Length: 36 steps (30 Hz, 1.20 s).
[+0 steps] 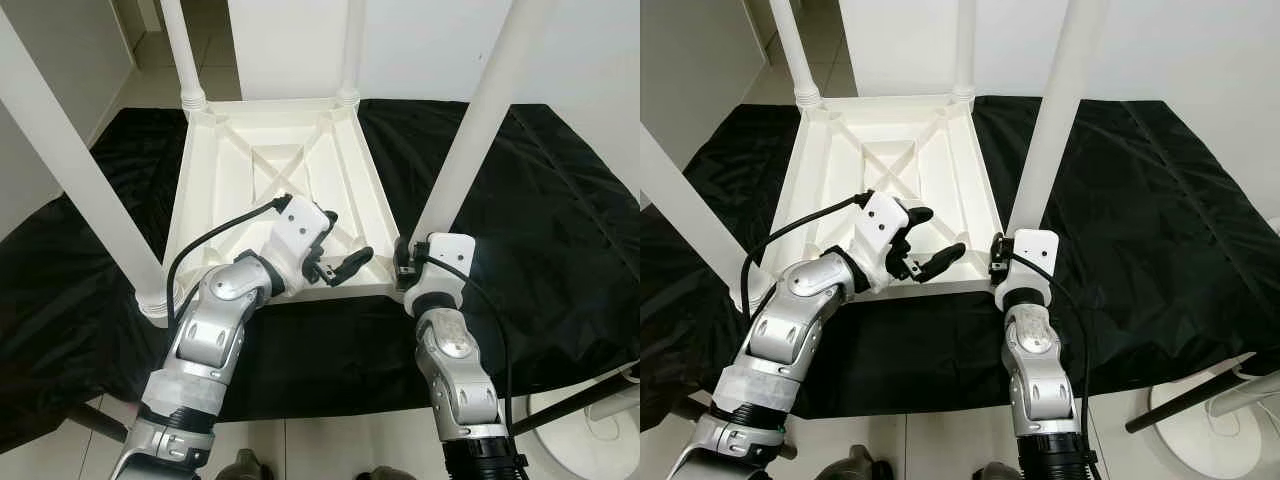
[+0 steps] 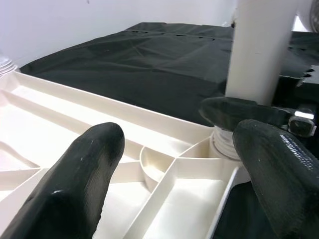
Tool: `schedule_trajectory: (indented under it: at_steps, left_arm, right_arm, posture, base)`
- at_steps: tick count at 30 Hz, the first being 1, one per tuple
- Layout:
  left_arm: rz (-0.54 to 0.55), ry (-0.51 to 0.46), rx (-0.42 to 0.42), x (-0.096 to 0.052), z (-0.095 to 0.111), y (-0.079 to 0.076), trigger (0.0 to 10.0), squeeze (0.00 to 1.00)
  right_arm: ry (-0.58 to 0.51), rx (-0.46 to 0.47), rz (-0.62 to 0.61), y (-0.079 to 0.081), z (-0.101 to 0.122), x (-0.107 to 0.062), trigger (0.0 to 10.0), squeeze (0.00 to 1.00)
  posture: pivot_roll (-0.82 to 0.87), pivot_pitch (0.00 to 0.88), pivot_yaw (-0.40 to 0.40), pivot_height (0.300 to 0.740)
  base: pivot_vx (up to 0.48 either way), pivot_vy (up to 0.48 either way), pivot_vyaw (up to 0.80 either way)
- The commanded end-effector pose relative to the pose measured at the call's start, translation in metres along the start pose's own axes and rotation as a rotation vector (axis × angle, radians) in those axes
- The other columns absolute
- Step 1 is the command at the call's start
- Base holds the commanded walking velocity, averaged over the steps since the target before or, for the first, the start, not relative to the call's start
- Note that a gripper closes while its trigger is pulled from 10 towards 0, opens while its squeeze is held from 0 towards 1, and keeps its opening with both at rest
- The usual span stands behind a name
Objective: Building children table
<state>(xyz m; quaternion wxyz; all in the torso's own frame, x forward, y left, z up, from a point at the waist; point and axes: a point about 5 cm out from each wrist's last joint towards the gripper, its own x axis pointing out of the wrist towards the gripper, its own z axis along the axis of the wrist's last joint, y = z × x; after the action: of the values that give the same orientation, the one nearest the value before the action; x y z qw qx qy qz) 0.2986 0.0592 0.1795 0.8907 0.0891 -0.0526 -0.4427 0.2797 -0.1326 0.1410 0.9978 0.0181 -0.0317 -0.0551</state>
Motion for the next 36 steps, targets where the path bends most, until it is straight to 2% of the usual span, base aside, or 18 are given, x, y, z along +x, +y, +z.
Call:
schedule_trajectory:
  at_steps: [1,2,8,10,11,13,14,15,21,22,23,25,30,32,33,35,36]
  left_arm:
    - [0.297,0.012,-0.006,-0.002,-0.005,0.014,10.0,0.0]
    - [0.297,0.012,-0.005,-0.002,-0.005,0.014,10.0,0.0]
    - [0.302,0.009,-0.003,-0.001,-0.006,0.015,10.0,0.0]
    - [0.299,0.008,-0.003,0.0,-0.006,0.015,10.0,0.0]
    - [0.296,0.009,-0.001,0.001,-0.006,0.015,10.0,0.0]
    - [0.296,0.009,-0.001,0.001,-0.006,0.015,10.0,0.0]
    - [0.292,0.012,0.005,0.002,-0.007,0.014,10.0,0.0]
    - [0.284,0.012,0.008,0.003,-0.006,0.013,10.0,0.0]
    - [0.268,0.012,0.015,0.003,-0.005,0.011,10.0,0.0]
    - [0.253,0.013,0.017,0.002,-0.006,0.009,10.0,0.0]
    - [0.253,0.013,0.017,0.002,-0.006,0.009,10.0,0.0]
    - [0.235,0.016,0.031,0.002,-0.004,0.008,10.0,0.0]
    - [0.214,0.011,0.028,0.002,-0.002,0.007,10.0,0.0]
    - [0.122,-0.003,0.027,-0.001,0.0,-0.004,10.0,0.0]
    - [0.122,-0.003,0.027,-0.001,0.0,-0.004,10.0,0.0]
    - [0.002,-0.008,0.036,-0.003,0.001,-0.017,10.0,0.0]
    - [0.002,-0.008,0.036,-0.003,0.001,-0.017,10.0,0.0]
  right_arm:
    - [0.047,0.041,-0.063,-0.002,-0.008,-0.004,10.0,0.64]
    - [0.044,0.047,-0.057,-0.001,-0.008,-0.003,10.0,1.0]
    - [0.015,0.035,-0.032,-0.005,-0.005,-0.001,10.0,1.0]
    - [0.005,0.022,0.02,-0.008,-0.004,0.001,10.0,1.0]
    - [-0.001,0.025,0.07,-0.011,-0.003,0.003,10.0,0.0]
    - [-0.001,0.025,0.07,-0.011,-0.003,0.003,10.0,0.0]
    - [-0.008,0.019,0.123,-0.013,-0.002,0.005,10.0,0.0]
    - [-0.014,0.022,0.231,-0.016,0.001,0.009,10.0,0.0]
    - [-0.04,-0.056,0.367,-0.017,0.006,0.013,10.0,0.0]
    - [-0.031,-0.07,0.468,-0.02,0.007,0.017,10.0,0.0]
    - [-0.031,-0.07,0.468,-0.02,0.007,0.017,10.0,0.0]
    - [-0.035,-0.099,0.558,-0.021,0.009,0.02,10.0,0.0]
    - [-0.043,-0.118,0.638,-0.023,0.012,0.022,10.0,0.0]
    - [-0.028,-0.128,0.717,-0.024,0.013,0.025,10.0,0.0]
    - [-0.028,-0.128,0.717,-0.024,0.013,0.025,10.0,0.0]
    - [-0.014,-0.151,0.791,-0.024,0.012,0.028,10.0,0.0]
    - [-0.014,-0.151,0.791,-0.024,0.012,0.028,10.0,0.0]
  posture:
    - [-0.11,0.0,0.047,0.74]
    - [-0.1,0.0,0.047,0.74]
    - [-0.1,0.0,0.051,0.74]
    - [-0.1,0.0,0.053,0.74]
    - [-0.1,0.0,0.056,0.74]
    - [-0.1,0.0,0.056,0.74]
    - [-0.1,0.0,0.058,0.74]
    - [-0.1,0.0,0.06,0.74]
    - [-0.09,0.0,0.064,0.74]
    - [-0.09,0.0,0.065,0.74]
    - [-0.09,0.0,0.065,0.74]
    - [-0.08,0.0,0.065,0.74]
    - [-0.08,0.0,0.07,0.74]
    - [-0.08,0.0,0.072,0.74]
    - [-0.08,0.0,0.072,0.74]
    - [-0.07,0.0,0.066,0.74]
    - [-0.07,0.0,0.066,0.74]
  base:
    - [0.0,0.0,0.0]
    - [0.0,0.0,0.0]
    - [0.0,0.0,0.0]
    - [0.0,0.0,0.0]
    - [0.0,0.0,0.0]
    - [0.0,0.0,0.0]
    - [0.0,0.0,0.0]
    - [0.0,0.0,0.0]
    - [0.0,0.0,0.0]
    - [0.0,0.0,0.0]
    - [0.0,0.0,0.0]
    - [0.0,0.0,0.0]
    - [0.0,0.0,0.0]
    - [0.0,0.0,0.0]
    - [0.0,0.0,0.0]
    - [0.0,0.0,0.0]
    - [0.0,0.0,0.0]
